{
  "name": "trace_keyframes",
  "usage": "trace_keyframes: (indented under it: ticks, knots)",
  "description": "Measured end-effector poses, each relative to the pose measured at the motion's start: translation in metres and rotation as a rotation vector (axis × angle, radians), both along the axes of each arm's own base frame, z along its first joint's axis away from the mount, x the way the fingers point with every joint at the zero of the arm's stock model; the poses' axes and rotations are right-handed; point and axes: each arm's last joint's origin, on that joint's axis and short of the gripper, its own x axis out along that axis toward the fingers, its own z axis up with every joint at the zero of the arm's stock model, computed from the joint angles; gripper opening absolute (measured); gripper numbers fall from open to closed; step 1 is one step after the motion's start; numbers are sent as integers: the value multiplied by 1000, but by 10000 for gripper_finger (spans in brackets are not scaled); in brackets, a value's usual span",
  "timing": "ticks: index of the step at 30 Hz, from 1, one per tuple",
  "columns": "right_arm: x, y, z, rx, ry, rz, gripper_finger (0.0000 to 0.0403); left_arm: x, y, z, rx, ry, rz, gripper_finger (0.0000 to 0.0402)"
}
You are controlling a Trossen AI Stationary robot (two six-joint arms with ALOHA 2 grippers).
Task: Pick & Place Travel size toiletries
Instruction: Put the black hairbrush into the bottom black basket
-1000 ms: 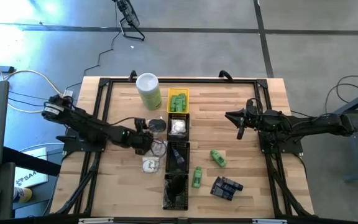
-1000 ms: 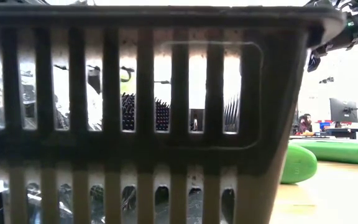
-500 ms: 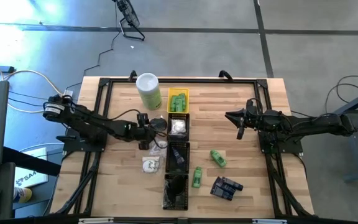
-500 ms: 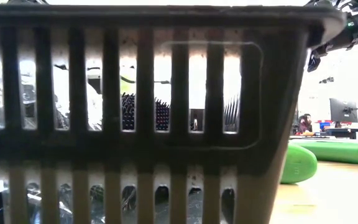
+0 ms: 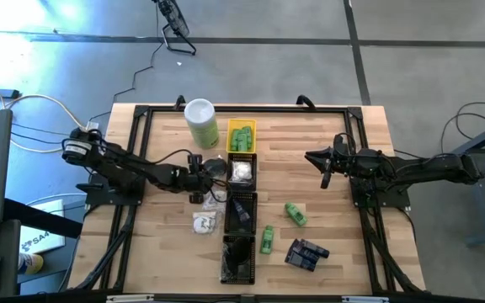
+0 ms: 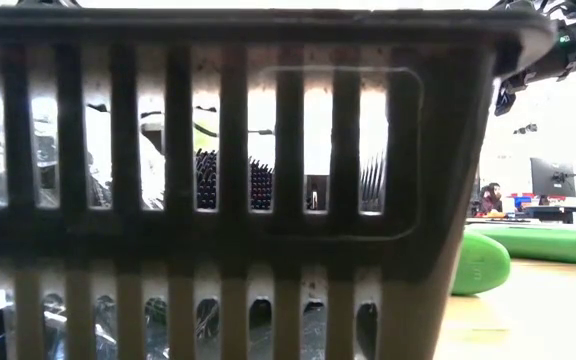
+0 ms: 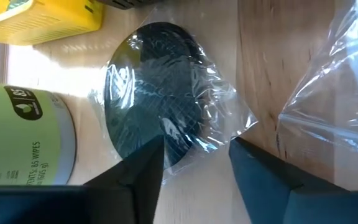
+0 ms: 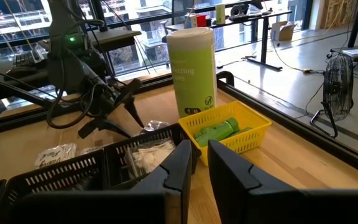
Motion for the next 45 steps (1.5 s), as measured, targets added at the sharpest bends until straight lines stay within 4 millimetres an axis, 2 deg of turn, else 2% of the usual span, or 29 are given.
trace_keyframes:
  ticks: [19,27,37,45]
  knots:
    - [0,0,0,3,-1,0,46,0,-1,-1,-37,-4,-3,67]
    - [0,0,0,4,-2,0,46,0,-1,-1,-33,-4,-1,6]
    - [0,0,0,4,-2,0,46,0,0,-1,-39,-13,17,1]
    - [0,0,-1,12,10,3,46,-7,0,9,-53,-29,57,0]
